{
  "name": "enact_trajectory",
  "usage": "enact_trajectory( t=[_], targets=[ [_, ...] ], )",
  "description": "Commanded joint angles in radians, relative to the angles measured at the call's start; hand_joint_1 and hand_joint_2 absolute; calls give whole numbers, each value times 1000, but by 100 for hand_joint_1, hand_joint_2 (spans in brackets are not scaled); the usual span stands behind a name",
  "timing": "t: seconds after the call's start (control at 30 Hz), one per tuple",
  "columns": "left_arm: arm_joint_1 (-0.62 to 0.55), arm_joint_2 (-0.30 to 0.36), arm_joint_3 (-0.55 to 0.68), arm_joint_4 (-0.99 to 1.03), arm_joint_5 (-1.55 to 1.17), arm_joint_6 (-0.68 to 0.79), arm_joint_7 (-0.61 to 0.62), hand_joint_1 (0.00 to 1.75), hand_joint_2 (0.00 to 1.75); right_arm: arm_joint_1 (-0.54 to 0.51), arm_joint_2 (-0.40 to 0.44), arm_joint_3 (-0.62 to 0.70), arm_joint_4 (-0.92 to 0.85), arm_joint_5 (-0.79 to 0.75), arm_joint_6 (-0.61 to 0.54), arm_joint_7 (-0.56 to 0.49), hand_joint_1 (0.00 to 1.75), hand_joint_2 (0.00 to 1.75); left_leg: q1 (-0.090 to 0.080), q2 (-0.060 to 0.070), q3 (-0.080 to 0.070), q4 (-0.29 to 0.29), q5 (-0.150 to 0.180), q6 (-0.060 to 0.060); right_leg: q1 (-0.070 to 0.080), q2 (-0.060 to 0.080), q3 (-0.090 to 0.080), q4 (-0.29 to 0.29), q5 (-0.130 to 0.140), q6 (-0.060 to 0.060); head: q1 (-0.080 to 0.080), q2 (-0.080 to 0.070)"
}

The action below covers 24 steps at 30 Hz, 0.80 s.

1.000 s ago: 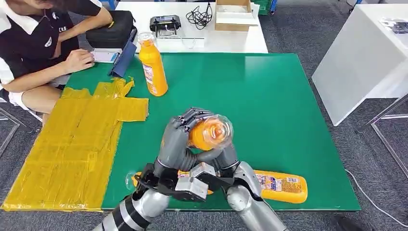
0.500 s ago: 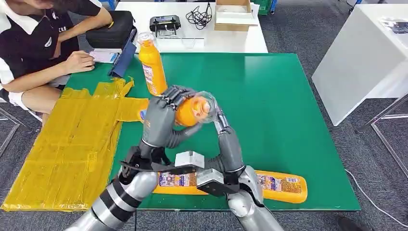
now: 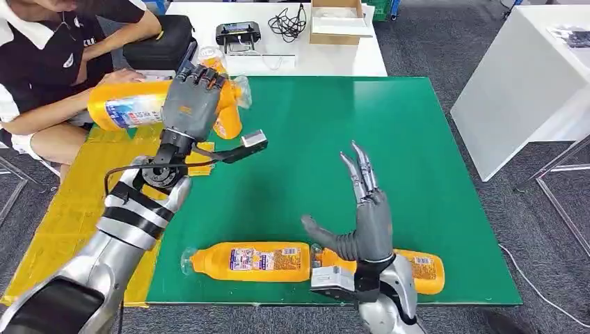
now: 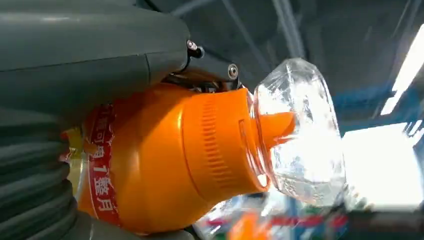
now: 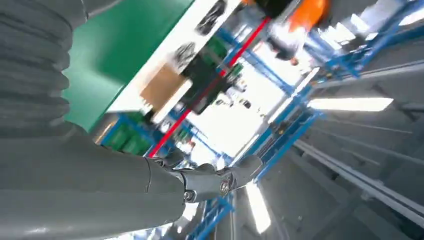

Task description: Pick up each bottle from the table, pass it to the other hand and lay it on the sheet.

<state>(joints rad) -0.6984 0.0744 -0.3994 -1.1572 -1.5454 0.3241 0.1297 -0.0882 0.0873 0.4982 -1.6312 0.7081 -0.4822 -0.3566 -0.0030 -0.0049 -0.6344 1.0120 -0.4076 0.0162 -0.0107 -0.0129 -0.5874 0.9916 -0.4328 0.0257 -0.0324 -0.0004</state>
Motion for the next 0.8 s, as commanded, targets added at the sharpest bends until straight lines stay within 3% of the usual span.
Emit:
enact_trajectory(
  t=[0.03, 0.17, 0.33, 0.77, 0.8],
  targets=[
    [-108, -8, -17, 428, -23, -165, 26, 175, 175, 71, -68, -71, -70, 68, 34, 32, 0, 175, 0, -2, 4, -1, 0, -1, 0, -2, 5, -2, -1, 0, 0, 0],
    [-121, -38, -20, 540, -12, -212, 60, 175, 175, 65, -57, -59, -45, 84, 46, 45, 0, 175, 1, -2, 5, 0, -1, -1, 1, -1, 6, -1, -1, -1, 0, 0],
    [-118, -68, 72, 737, 113, -272, 78, 175, 175, 35, -44, -42, 50, 89, 80, 66, 0, 175, 0, 0, 4, -1, -1, -1, 0, 1, 4, -2, 0, -1, 0, 0],
    [-73, -64, 163, 783, 210, -224, 58, 175, 175, -9, -31, -18, 179, 87, 118, 96, 0, 175, 1, 1, 3, -1, -1, -1, 1, 2, 4, -1, 0, 0, 0, 0],
    [-67, -66, 169, 778, 214, -206, 58, 148, 175, -17, -28, -13, 196, 93, 122, 101, 0, 175, 1, 2, 5, -1, -1, -1, 1, 3, 6, -2, 0, -1, 0, 0]
  ],
)
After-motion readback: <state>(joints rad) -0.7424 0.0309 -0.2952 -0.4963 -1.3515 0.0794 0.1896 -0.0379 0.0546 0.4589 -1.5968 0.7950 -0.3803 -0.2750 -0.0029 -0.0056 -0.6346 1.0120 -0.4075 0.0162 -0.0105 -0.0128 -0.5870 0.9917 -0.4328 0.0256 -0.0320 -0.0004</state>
